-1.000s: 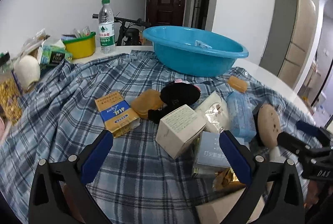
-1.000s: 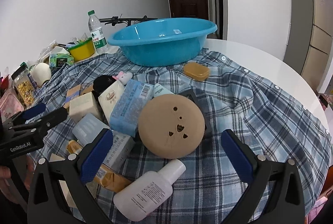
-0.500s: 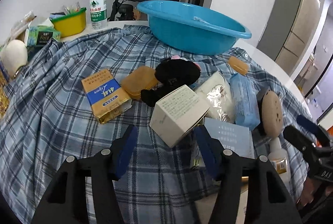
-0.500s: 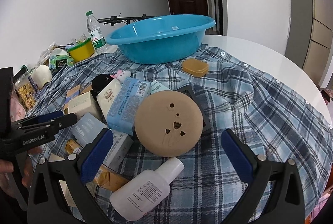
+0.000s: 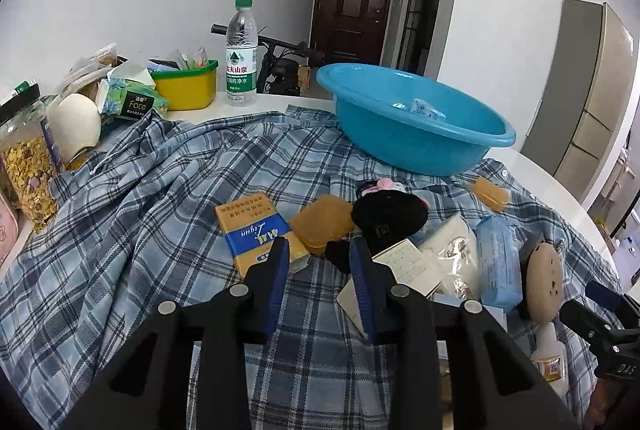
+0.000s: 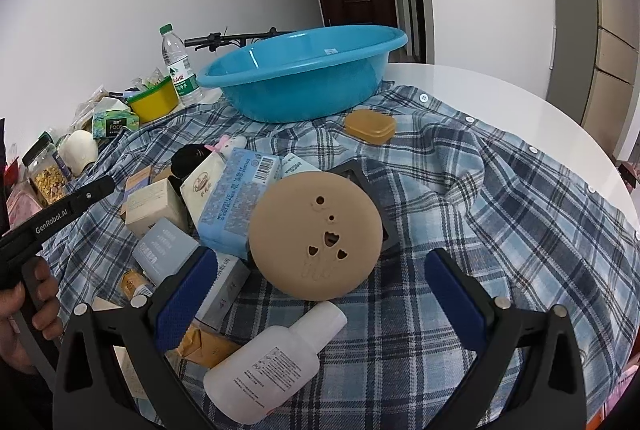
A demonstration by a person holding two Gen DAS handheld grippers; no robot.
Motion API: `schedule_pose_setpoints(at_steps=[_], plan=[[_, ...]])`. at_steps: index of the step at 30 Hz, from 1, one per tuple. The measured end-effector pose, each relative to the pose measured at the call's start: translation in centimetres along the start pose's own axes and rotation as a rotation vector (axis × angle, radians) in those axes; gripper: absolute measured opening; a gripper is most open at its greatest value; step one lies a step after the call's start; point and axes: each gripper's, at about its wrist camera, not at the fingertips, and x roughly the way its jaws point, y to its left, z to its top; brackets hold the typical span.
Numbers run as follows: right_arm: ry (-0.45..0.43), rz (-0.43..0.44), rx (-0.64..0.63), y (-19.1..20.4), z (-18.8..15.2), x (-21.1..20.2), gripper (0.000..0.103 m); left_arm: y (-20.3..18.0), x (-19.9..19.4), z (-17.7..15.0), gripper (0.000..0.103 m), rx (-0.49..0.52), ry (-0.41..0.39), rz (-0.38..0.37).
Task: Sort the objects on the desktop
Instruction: 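Move both tools back over the cluttered table, then grasp the white paper box with the left gripper while the right gripper grasps the tan round disc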
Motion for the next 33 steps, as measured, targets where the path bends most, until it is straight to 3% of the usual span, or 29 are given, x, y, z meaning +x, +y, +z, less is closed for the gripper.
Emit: schedule_pose_setpoints(at_steps=[6, 8, 10, 14, 20, 22, 23, 33], plan=[[0.008, -0.001, -0.001, -0.1, -0.1, 0.2, 0.103, -2.7, 0.4, -1.2, 0.04, 0.161, 0.067, -0.039], [0.012, 0.001, -0.004, -0.1, -0.1, 0.3, 0.103, -3.1, 1.0, -1.2, 0.077, 0.167, 0.124, -0.079], [0.013, 0.002, -0.004, -0.2, -0.2, 0.3, 0.103, -2.9, 1.4, -1.1, 0.086, 0.142, 0.14, -0.102], [0.016, 0.004, 0.003, -0.4, -0.2, 0.4, 0.103, -3.1, 1.7, -0.8, 0.086, 0.15, 0.128, -0.089], [0.033, 0.014, 0.009, -0.4, -0.4, 0.9, 0.103, -4.3, 4.5, -0.8, 0.086, 0.149, 0.218, -0.159], [0.034, 0.017, 0.008, -0.4, -0.4, 0.9, 0.103, -4.4, 5.0, -0.7, 0.083, 0.137, 0.208, -0.175], [0.034, 0.017, 0.009, -0.5, -0.4, 0.9, 0.103, -4.3, 5.1, -0.7, 0.068, 0.136, 0.206, -0.171], [0.065, 0.03, 0.058, -1.7, -0.6, 1.8, 0.103, -2.7, 2.2, -0.7, 0.068, 0.125, 0.163, -0.182]])
